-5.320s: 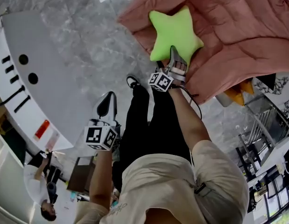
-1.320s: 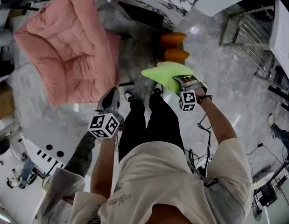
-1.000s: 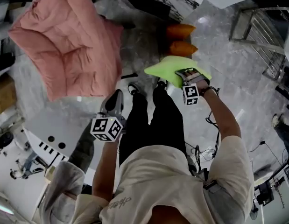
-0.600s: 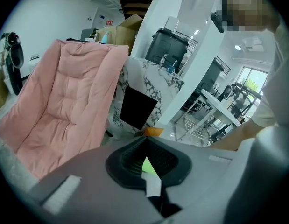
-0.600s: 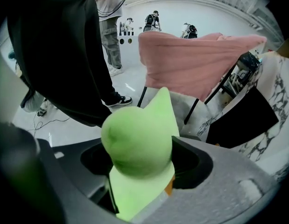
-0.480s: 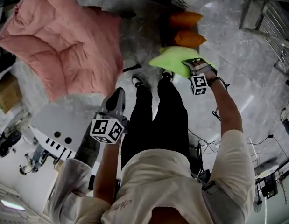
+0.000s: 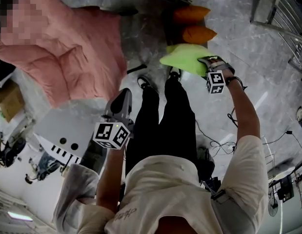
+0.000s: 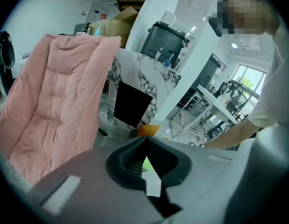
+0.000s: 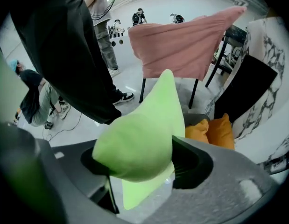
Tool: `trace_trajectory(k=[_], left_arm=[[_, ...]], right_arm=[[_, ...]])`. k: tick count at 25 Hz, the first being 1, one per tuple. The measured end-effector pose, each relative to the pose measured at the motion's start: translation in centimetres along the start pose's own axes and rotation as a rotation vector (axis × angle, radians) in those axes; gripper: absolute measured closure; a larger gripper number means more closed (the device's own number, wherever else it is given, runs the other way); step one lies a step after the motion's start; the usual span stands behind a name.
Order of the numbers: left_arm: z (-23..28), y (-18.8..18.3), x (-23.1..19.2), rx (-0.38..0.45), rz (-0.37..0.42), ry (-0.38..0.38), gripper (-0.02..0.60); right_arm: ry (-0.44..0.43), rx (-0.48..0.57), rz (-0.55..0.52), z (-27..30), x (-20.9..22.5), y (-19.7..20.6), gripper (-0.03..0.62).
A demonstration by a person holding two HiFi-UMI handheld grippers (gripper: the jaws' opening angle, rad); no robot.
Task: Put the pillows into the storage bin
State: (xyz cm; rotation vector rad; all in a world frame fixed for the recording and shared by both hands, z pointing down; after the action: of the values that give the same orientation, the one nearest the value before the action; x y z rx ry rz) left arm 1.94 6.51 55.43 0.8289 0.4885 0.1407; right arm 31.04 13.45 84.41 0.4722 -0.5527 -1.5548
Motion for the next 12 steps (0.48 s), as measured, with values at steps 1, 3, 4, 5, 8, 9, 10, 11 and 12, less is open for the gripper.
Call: trace_trajectory(k=[1,3,4,5,8,9,10,11,12], left_arm=[[0.1,-0.1,0.2,-0.002,0.002,0.004,0.561],[0.4,-0.2,0.4,-0.005,0.002,0.009,0.561],[0.6,-0.2,0.5,-0.005,0.001,0.010,0.563],[0.7,-0.2,0.5,-0.006,0.000,0.010,0.561],[1.1,0.0,0.4,-0.009,-0.005,0.005,0.561],[1.2,0.1,0.4,-0.008,-0.010,0.005,0.562],[1.3,0.2,0.6,-0.006,-0.014,0.007,0.561],[1.4,0.1,0.8,-0.004,-0.016,0.010,0.562],[1.5,0.1,1.0,-0.002,-0.013,0.014,0.561]], right_arm=[[-0.013,0.001,0.020,0.1,0.0,-0.1,0.255],[-0.033,-0.003,0.058,0.2,0.4,0.2,0.258],[-0.044,-0.010,0.079,0.1,0.6,0.5,0.260],[-0.052,-0.020,0.100,0.1,1.0,1.0,0.260],[-0.062,-0.075,0.114,1.2,2.7,2.4,0.258],[-0.070,-0.106,0.105,1.8,3.2,2.7,0.255],[-0.082,-0.141,0.094,2.2,3.6,3.0,0.250],[-0.095,-0.173,0.083,2.5,3.9,3.1,0.243],[-0.105,-0.200,0.076,2.8,4.0,3.2,0.234]])
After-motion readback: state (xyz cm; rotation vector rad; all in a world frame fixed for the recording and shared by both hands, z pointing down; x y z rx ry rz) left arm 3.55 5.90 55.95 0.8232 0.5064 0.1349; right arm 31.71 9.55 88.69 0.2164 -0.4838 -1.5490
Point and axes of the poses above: the fingertips, and each gripper's own axes: z forward along the fingers, x to its right, y out of its underside, the point moved 4 cm from there along -z, backward along the fingers, and after that the axes turned 13 degrees about x, right-handed, at the moved point
